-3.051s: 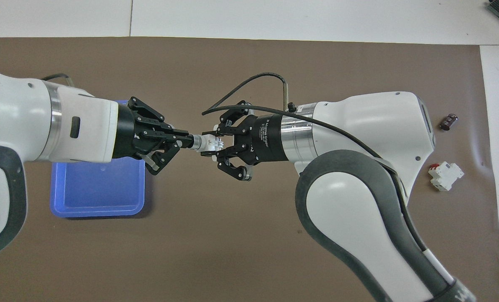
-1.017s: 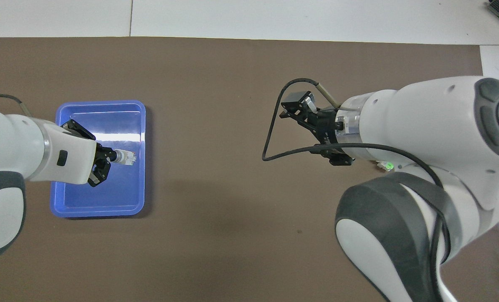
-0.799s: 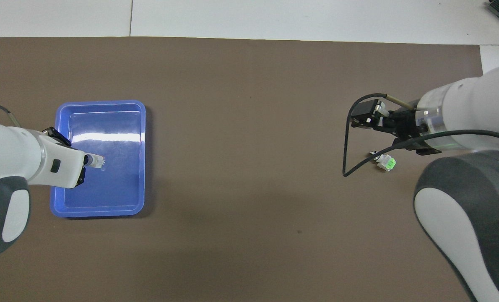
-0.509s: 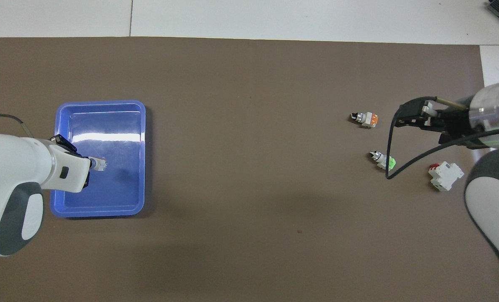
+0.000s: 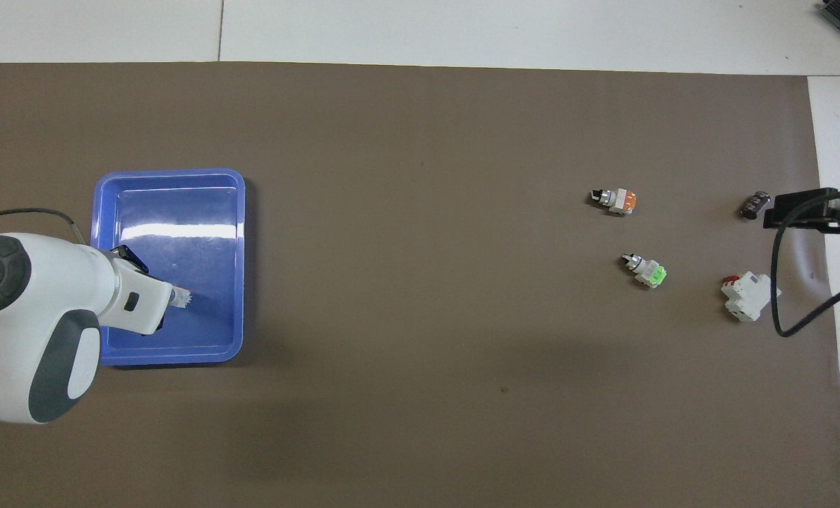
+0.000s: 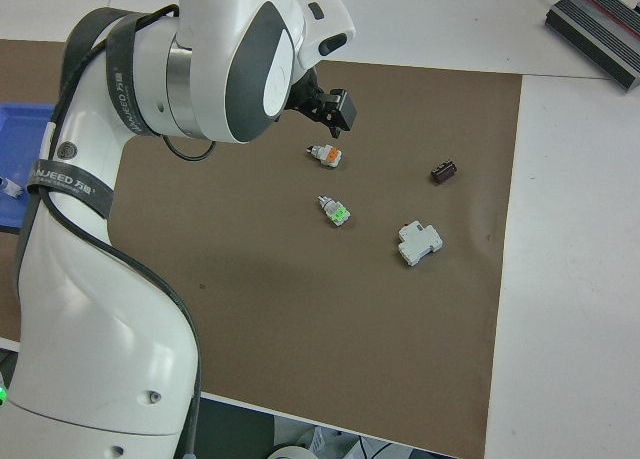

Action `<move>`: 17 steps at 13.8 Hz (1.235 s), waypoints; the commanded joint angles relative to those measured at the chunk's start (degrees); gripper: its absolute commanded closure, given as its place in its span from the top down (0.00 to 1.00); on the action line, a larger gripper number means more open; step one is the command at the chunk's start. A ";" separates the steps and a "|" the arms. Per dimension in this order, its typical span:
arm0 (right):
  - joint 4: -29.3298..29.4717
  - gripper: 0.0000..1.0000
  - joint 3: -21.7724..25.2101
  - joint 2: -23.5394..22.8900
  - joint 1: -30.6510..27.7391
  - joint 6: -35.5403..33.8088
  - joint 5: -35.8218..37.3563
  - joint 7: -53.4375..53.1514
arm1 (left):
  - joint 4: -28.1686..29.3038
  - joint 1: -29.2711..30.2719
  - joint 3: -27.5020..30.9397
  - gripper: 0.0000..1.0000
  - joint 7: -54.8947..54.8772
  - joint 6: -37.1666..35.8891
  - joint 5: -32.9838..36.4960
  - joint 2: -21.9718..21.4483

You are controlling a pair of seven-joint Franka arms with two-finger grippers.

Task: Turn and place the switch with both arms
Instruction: 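Lower the switch into the blue tray with the left gripper while the right gripper retracts, then open the left gripper and withdraw it from the tray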

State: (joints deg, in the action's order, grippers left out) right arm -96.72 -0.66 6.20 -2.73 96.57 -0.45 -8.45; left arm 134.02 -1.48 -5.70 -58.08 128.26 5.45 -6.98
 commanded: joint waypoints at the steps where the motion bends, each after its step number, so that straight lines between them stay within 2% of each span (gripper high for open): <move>1: -0.05 1.00 -0.84 0.39 -0.70 -0.94 1.15 0.89 | 0.11 0.16 -0.10 0.83 0.16 0.50 1.14 -1.37; 2: -0.05 1.00 -0.66 0.39 -0.35 -1.12 1.24 0.81 | -0.60 0.25 -0.10 0.87 1.03 0.50 1.14 -1.63; 3: 0.04 1.00 -0.75 0.39 -0.26 -2.16 1.24 0.72 | -1.47 0.34 -0.10 1.00 2.52 0.59 1.05 -2.24; 6: -0.48 1.00 -0.84 1.00 -0.17 -4.20 1.15 0.89 | -2.01 0.69 -0.10 1.00 11.19 -2.38 1.05 -5.57; 9: -0.40 1.00 -0.84 1.09 -0.26 -4.37 0.45 0.45 | -2.01 0.60 0.16 1.00 19.83 -6.27 0.88 -6.64; 12: -0.40 1.00 -0.84 1.18 -0.26 -4.46 0.45 0.45 | -4.81 0.60 0.25 1.00 38.33 -6.79 -0.71 -6.47; 14: -0.40 1.00 -0.93 1.18 -0.26 -4.37 0.36 0.45 | -10.50 0.25 0.25 1.00 43.21 -10.64 -5.07 -5.33; 17: -0.40 1.00 -0.84 1.18 -0.35 -4.37 0.36 0.45 | -27.44 0.95 0.34 1.00 43.58 -22.84 -6.86 1.25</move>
State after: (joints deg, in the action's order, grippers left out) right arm -96.72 -1.04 6.46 -2.60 92.86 -0.43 -8.45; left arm 118.47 -1.08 -5.29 -15.75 113.23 -0.37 -11.44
